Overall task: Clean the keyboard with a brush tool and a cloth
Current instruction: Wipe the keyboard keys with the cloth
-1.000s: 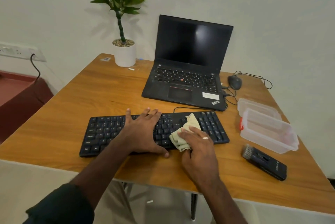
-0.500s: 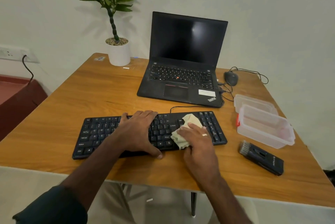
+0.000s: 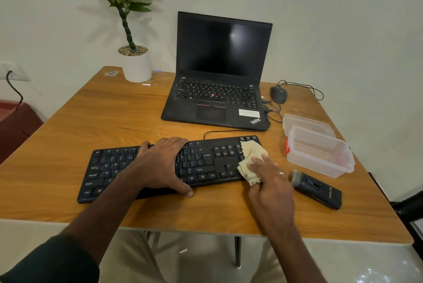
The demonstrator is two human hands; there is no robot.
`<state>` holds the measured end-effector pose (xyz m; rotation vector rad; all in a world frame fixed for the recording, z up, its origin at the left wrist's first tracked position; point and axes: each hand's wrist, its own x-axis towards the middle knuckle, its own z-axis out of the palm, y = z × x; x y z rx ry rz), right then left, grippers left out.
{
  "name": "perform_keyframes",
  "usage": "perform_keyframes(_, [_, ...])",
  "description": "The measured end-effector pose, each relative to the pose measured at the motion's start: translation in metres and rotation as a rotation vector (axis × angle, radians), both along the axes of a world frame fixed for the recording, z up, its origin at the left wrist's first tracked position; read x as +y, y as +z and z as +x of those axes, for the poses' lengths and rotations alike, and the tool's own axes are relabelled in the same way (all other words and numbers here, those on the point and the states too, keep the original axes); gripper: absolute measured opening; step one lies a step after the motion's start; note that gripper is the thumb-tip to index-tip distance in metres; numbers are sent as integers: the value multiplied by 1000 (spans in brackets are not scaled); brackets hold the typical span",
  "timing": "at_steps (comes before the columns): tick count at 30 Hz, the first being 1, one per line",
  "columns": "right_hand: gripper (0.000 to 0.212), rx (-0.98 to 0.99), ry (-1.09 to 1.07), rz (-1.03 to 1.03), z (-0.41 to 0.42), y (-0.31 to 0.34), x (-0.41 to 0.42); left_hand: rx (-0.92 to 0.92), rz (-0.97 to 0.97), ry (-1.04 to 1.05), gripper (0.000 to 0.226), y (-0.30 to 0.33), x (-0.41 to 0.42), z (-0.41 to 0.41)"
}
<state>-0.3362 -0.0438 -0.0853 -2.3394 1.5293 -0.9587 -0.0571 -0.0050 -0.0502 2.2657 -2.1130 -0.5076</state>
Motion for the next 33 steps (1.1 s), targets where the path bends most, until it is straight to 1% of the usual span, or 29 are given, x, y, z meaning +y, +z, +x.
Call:
perform_keyframes(2, [48, -79, -33, 28, 5, 2, 1, 0, -1, 2, 145, 1, 0, -1])
perform_keyframes(3, [49, -86, -7, 27, 9, 4, 3, 1, -1, 2, 145, 1, 0, -2])
perform_keyframes(4, [50, -62, 45, 24, 13, 5, 5, 2, 0, 3, 144, 2, 1, -2])
perform_keyframes(6, [54, 64, 193, 9, 19, 2, 12, 2, -4, 4, 143, 2, 1, -2])
perform_keyframes(7, [55, 126, 241, 9, 19, -1, 14, 2, -8, 5, 143, 2, 1, -2])
perform_keyframes(8, [56, 152, 242, 26, 16, -2, 12, 3, -11, 5, 143, 1, 1, -1])
perform_keyframes(13, [49, 33, -94, 125, -3, 16, -6, 6, 0, -1, 144, 1, 1, 0])
perform_keyframes(16, [50, -88, -191, 57, -6, 22, -4, 2, -5, -3, 144, 0, 1, 0])
perform_keyframes(18, [48, -60, -191, 59, -6, 18, 4, 4, -8, -2, 145, -1, 2, 1])
perform_keyframes(20, [47, 5, -178, 114, -3, 11, 10, 11, -10, -5, 145, -2, 2, 1])
perform_keyframes(23, [46, 19, -181, 135, 4, 11, 4, 10, -2, -6, 145, -1, 1, 1])
perform_keyframes(26, [44, 38, -186, 147, 12, 22, -18, 6, 12, -7, 145, 0, 1, 1])
perform_keyframes(29, [46, 64, -188, 208, 22, 32, -50, 1, 20, -6, 145, 1, 1, 0])
perform_keyframes(31, [47, 59, -159, 234, 28, 35, -65, 1, 16, -5, 144, 1, 2, 0])
perform_keyframes(33, [47, 103, -138, 265, 30, 37, -71, 5, 10, 1, 144, 0, 3, 1])
